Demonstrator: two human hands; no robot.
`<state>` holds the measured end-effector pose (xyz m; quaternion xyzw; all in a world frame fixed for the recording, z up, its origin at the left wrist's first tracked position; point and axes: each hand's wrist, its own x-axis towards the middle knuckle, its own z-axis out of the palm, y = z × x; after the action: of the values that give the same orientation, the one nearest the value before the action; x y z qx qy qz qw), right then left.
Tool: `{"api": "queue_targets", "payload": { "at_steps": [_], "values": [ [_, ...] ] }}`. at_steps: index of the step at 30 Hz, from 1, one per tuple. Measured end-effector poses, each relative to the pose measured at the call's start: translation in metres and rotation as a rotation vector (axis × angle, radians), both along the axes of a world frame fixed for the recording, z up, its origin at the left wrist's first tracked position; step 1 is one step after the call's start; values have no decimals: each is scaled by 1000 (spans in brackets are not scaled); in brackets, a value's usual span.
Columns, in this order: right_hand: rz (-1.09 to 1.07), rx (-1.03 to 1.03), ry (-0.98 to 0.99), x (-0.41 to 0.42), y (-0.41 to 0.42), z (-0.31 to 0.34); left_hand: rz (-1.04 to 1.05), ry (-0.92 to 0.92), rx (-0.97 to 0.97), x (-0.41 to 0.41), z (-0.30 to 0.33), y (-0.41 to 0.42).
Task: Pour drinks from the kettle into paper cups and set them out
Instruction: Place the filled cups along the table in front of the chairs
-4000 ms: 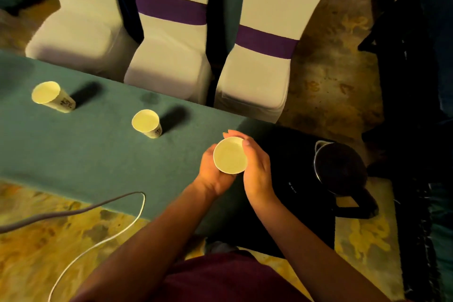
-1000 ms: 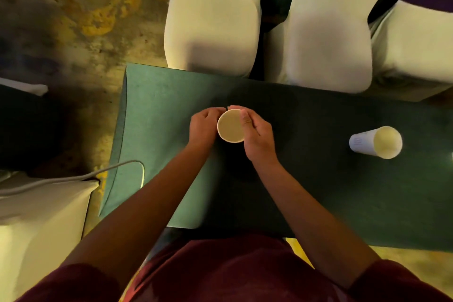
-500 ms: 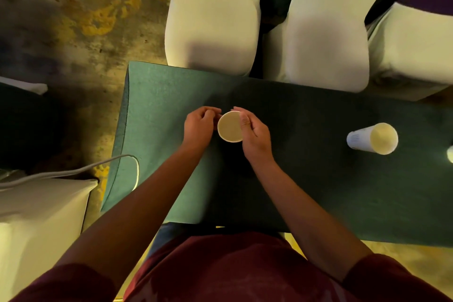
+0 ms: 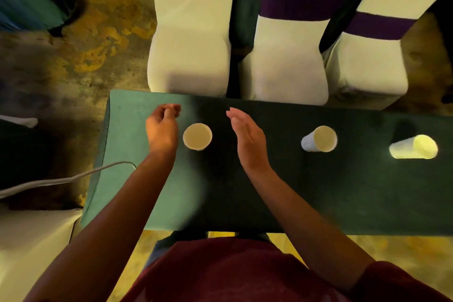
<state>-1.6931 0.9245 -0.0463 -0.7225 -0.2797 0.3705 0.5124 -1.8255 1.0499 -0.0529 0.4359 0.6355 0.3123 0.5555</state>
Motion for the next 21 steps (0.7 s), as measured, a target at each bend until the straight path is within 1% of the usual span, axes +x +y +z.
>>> {"api": "queue_targets", "payload": {
  "at_steps": [2, 7, 12, 16, 18, 21],
  "values": [
    [0, 24, -5, 17, -20, 18, -34, -62, 56, 27, 22, -17],
    [-20, 67, -38, 58, -60, 49, -109, -122, 113, 84, 51, -65],
    [-65, 115, -49, 101, -99, 69, -193, -74, 178, 116, 71, -105],
    [-109, 155, -53, 128, -128, 77, -240, -84, 233, 138, 85, -126],
    [-132, 161, -28, 140, -142, 83, -252, -134, 228, 153, 96, -139],
    [-190, 186, -6, 155, -162, 94, -257, -278, 186, 182, 114, -163]
  ]
}}
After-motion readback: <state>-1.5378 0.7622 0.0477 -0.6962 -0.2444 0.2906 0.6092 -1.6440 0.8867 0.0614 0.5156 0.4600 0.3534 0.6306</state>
